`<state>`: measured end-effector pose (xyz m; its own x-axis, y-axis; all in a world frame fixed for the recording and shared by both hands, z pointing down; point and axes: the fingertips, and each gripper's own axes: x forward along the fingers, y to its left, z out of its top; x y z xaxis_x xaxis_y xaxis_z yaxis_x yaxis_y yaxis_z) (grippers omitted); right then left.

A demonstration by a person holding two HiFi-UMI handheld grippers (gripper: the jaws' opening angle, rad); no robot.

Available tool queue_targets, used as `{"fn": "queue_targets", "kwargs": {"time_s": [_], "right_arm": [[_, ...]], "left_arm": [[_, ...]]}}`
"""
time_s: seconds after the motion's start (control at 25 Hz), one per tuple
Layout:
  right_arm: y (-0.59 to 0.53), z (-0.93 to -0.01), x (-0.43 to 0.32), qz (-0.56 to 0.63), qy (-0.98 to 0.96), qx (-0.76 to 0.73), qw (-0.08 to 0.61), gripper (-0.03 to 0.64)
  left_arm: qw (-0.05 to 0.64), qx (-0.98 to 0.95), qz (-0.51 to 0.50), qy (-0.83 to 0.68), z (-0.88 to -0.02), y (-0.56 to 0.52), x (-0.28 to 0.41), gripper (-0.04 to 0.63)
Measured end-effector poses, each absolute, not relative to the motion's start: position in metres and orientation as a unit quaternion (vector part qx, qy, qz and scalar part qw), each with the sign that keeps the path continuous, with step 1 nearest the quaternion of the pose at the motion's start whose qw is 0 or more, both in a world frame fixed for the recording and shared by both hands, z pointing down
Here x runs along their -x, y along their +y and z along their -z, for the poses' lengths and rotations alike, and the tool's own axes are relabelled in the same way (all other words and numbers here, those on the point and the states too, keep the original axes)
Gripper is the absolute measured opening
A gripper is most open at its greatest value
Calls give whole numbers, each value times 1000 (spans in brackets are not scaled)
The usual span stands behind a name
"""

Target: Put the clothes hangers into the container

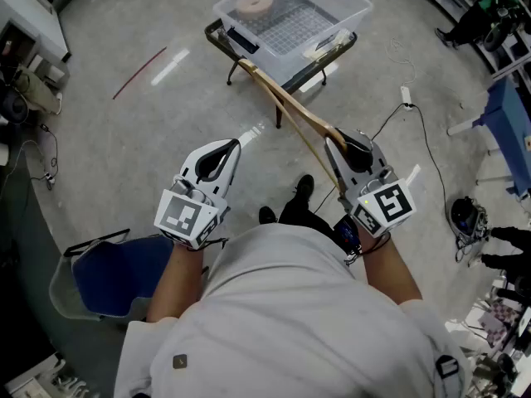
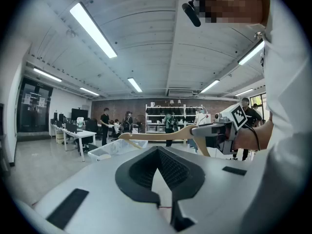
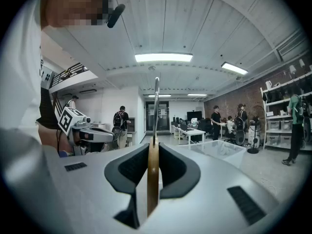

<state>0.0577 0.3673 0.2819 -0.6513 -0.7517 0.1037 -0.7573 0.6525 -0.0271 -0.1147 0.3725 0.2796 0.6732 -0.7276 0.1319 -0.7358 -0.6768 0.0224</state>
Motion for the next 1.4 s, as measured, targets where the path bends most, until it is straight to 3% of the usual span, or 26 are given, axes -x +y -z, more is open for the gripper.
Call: {"fn": "queue_targets", "kwargs": {"time_s": [0.92, 1.4], "right_arm": [[331, -292, -81, -35, -911, -407, 52, 67], [253, -296, -146, -46, -911, -408, 52, 67]], "left_arm": [[48, -912, -58, -404, -289, 337, 91, 15], [53, -914, -64, -398, -291, 253, 26, 15]]}}
